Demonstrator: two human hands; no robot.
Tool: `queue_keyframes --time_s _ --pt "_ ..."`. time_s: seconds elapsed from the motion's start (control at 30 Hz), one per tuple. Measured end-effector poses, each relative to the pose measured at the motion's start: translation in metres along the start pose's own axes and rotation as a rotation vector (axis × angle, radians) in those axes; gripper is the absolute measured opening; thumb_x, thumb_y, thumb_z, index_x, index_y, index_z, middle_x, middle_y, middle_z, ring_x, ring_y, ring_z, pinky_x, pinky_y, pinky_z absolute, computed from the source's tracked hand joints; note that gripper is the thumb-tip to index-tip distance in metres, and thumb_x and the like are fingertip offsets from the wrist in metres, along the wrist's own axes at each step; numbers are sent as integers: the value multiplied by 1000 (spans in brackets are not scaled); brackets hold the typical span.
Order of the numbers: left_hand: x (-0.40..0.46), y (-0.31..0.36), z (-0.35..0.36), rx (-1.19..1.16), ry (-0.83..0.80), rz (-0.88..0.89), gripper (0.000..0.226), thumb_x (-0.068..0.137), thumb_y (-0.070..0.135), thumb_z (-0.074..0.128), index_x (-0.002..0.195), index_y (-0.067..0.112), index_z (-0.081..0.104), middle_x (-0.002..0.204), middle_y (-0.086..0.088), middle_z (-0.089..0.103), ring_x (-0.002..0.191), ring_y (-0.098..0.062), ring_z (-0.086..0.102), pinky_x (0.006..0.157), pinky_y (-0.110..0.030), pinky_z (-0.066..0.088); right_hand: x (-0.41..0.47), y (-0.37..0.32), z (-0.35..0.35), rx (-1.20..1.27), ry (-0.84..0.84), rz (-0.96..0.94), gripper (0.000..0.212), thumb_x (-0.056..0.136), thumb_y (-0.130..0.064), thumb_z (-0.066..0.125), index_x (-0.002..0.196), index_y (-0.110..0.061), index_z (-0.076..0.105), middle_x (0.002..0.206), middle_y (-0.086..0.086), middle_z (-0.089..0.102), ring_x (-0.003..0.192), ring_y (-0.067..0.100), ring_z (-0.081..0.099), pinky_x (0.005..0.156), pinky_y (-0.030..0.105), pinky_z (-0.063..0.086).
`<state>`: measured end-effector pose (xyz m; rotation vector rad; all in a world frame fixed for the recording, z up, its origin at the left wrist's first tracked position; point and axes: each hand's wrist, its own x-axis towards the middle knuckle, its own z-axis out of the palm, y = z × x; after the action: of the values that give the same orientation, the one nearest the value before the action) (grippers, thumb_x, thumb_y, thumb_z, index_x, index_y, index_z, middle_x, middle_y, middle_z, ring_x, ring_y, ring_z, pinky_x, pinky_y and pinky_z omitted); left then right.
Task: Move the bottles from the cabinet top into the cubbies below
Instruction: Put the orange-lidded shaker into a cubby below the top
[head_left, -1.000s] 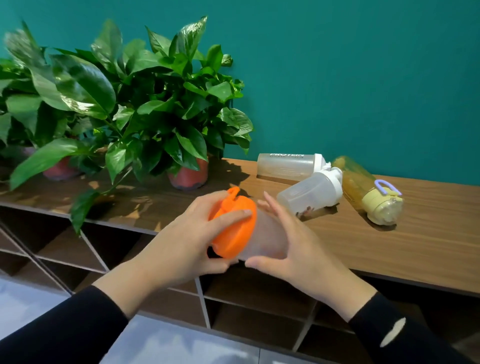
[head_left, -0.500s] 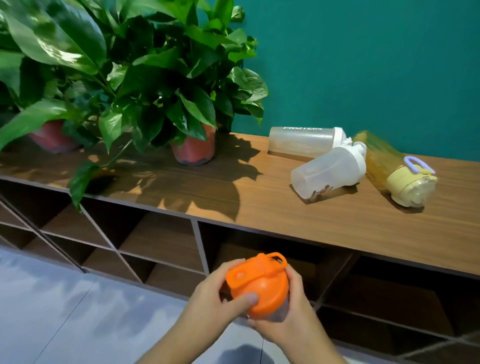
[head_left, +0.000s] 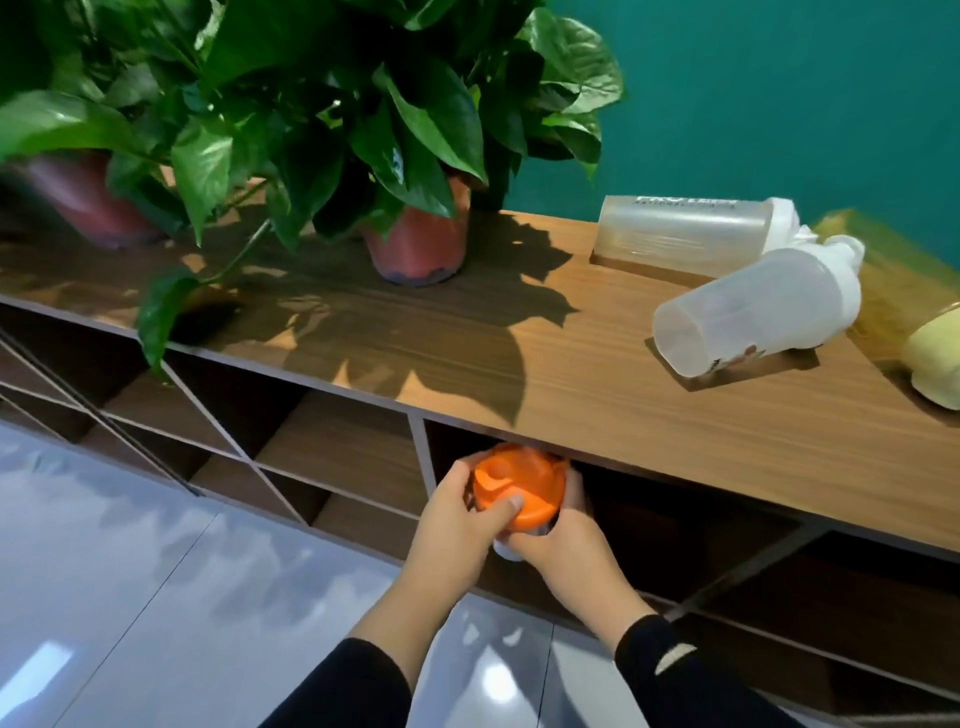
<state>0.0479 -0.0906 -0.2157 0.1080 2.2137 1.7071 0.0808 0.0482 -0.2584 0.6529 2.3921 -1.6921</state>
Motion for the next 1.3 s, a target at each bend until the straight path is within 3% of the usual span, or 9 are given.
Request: queue_keyframes --time_s 0.1,0.27,0.5,0.63,0.73,0.87,1.0,1.13,1.3 --pt "11 -7 0 9 27 -16 50 89 24 70 130 35 44 114 18 59 106 -4 58 94 -38 55 14 -1 9 -22 5 39 107 81 -28 86 159 -32 13 113 -14 41 83 1 47 73 12 40" --pt "24 -19 4 60 22 -72 55 89 28 69 135 37 41 124 5 60 112 -15 59 96 -46 54 26 -2 13 -67 -72 259 89 86 -36 80 153 -28 22 134 6 43 117 26 50 101 33 45" --pt "28 -20 13 111 29 -93 59 92 25 65 142 34 36 131 0 55 116 -20 56 98 -41 53 26 -4 9 -140 -11 167 93 86 -36 80 156 -29 19 134 2 47 128 29 52 91 29 43" --pt "20 -11 15 197 96 -143 70 95 26 62 153 27 22 128 -4 61 112 -21 61 93 -37 53 10 1 -3 -401 -100 112 65 95 -50 64 144 -10 50 124 8 70 114 27 67 100 39 55" --pt "6 3 16 304 148 -123 63 98 29 55 153 19 26 119 -6 65 102 -19 64 86 -32 52 -8 -8 -16 -521 -71 63 66 98 -47 60 153 -15 39 131 8 68 116 23 68 92 31 57" --pt "-31 25 14 435 211 81 31 99 31 51 128 25 60 103 8 71 85 -4 58 75 -19 44 -38 -30 -45 -501 -126 -93 28 100 -42 58 102 -21 76 92 1 78 84 16 74 82 39 63" --pt "-67 53 14 447 260 510 24 96 34 49 85 30 70 75 15 67 74 -3 64 62 -14 46 -84 -66 -82 -325 -257 -393 36 100 -34 58 77 -11 71 74 8 72 64 15 69 61 28 58" --pt "-63 96 30 466 258 713 22 94 33 50 104 25 68 99 18 64 97 0 61 82 -18 49 -95 -79 -132 -48 254 -667 34 98 -33 55 74 -15 70 68 -1 66 68 16 66 61 31 54" --pt "-19 164 82 648 190 677 57 90 40 61 142 30 41 139 10 49 129 -4 43 105 -26 38 -68 -55 -186 35 500 -434 14 101 -28 59 112 -29 68 105 -13 69 104 2 64 92 31 58"
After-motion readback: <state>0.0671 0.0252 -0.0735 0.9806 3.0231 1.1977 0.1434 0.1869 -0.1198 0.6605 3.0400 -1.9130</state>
